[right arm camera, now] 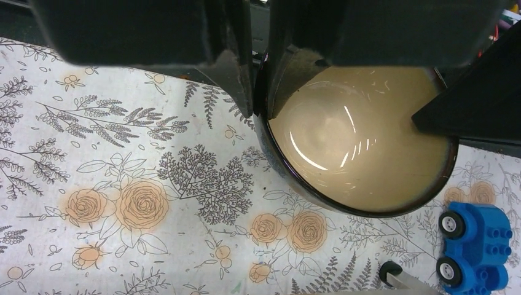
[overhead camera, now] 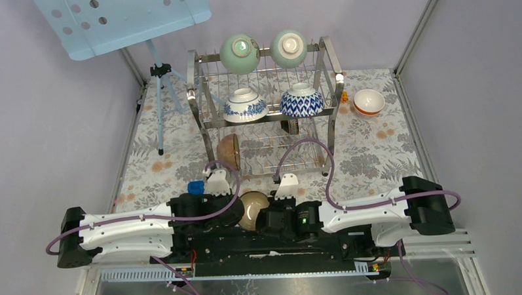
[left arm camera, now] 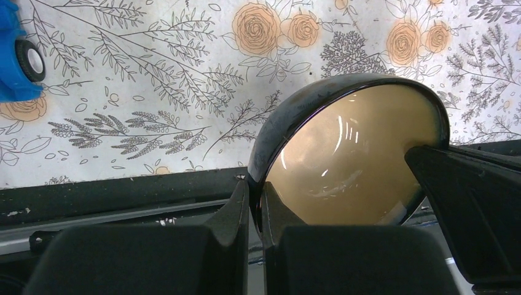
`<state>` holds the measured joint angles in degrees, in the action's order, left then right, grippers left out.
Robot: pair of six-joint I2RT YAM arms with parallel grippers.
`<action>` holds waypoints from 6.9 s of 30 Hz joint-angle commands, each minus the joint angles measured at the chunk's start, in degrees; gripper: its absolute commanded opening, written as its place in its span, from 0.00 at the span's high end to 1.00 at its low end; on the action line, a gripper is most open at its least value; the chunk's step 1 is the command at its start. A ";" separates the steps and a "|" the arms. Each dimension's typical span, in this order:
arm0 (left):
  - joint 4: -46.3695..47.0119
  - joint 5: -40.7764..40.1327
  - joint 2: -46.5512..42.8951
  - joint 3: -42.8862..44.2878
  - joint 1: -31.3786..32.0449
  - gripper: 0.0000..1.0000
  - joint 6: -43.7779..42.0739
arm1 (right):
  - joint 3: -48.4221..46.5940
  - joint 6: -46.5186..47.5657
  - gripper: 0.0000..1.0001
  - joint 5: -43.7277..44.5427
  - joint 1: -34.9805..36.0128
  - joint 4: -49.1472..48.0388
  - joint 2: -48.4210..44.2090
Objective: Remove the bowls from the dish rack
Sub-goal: Place the bowl at the center of the board, then pick up the bowl from the dish rack.
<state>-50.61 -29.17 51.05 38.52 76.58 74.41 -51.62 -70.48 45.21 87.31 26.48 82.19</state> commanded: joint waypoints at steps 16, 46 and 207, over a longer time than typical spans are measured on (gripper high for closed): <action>5.52 -0.54 -1.46 3.26 0.15 1.00 1.08 | -5.09 2.65 0.73 -2.02 -0.65 2.57 3.96; 3.90 -3.58 -8.16 0.68 0.16 0.01 -1.54 | 2.98 23.48 1.00 -3.70 -0.64 6.67 -16.58; -10.65 -22.58 -22.82 0.55 0.15 0.01 4.89 | 1.20 31.00 0.12 -43.40 -85.05 2.97 -45.89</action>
<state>-61.04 -48.18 29.08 36.80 76.66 79.99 -53.71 -43.57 8.45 -1.08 25.06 43.40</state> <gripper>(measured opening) 0.990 0.898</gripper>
